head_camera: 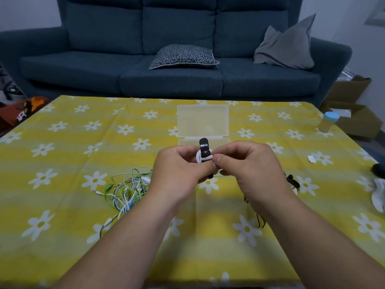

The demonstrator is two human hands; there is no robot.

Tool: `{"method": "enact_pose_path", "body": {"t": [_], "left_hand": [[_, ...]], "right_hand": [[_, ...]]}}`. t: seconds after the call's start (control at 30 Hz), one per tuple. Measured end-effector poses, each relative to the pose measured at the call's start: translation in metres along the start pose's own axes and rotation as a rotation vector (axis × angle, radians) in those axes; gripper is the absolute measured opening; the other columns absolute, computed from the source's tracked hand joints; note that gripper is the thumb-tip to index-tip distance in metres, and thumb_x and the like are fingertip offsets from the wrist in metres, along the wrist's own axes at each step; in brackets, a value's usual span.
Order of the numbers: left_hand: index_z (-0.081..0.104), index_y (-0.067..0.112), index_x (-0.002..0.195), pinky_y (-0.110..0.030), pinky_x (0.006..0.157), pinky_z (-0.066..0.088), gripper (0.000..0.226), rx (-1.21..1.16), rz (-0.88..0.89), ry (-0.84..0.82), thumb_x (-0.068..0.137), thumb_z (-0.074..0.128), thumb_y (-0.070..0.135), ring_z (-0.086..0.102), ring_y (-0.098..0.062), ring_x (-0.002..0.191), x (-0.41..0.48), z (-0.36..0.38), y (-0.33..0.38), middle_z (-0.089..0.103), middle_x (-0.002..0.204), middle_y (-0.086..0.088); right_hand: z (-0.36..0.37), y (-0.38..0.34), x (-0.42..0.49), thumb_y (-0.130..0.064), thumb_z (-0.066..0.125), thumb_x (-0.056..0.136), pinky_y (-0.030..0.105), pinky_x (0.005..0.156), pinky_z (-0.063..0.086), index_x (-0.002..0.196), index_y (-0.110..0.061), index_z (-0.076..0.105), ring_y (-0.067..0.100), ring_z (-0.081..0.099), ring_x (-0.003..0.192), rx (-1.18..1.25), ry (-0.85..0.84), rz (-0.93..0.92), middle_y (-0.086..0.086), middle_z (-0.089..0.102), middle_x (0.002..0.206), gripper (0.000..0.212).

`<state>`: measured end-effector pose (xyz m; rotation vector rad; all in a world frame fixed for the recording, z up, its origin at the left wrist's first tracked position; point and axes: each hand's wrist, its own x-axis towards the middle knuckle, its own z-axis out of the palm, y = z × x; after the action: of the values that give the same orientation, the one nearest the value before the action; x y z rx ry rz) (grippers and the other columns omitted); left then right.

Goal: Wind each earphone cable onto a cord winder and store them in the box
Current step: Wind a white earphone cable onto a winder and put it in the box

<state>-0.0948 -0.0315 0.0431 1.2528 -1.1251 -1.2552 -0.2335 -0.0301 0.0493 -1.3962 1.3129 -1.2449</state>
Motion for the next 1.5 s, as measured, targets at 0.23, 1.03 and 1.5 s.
{"method": "enact_pose_path", "body": {"t": [0.23,1.03,1.5], "left_hand": [[0.076,0.012,0.090,-0.028,0.070,0.058,0.016,-0.140,-0.070,-0.127,0.083,0.070,0.000,0.068,-0.021,0.072,0.000,-0.010,0.007,0.074,0.087,-0.010],[0.079,0.010,0.094,-0.030,0.070,0.055,0.018,-0.099,-0.123,-0.202,0.085,0.067,0.002,0.068,-0.022,0.068,0.003,-0.016,0.004,0.075,0.090,-0.018],[0.077,0.006,0.097,-0.026,0.065,0.061,0.022,-0.124,-0.167,-0.289,0.085,0.063,-0.007,0.070,-0.029,0.077,0.008,-0.022,0.000,0.074,0.094,-0.020]], "right_hand": [[-0.006,0.001,0.001,-0.002,0.070,0.084,0.029,0.066,0.055,0.079,-0.010,0.075,0.018,0.065,0.069,0.005,-0.015,0.010,0.014,0.073,0.078,0.010],[-0.010,0.001,0.003,0.009,0.067,0.083,0.039,0.074,0.062,0.086,0.005,0.073,0.033,0.071,0.074,0.086,-0.070,0.101,0.022,0.074,0.082,0.008],[-0.011,0.002,0.009,0.016,0.067,0.077,0.034,0.069,0.060,0.078,0.008,0.065,0.033,0.067,0.071,0.291,-0.080,0.367,0.029,0.071,0.087,0.008]]}}
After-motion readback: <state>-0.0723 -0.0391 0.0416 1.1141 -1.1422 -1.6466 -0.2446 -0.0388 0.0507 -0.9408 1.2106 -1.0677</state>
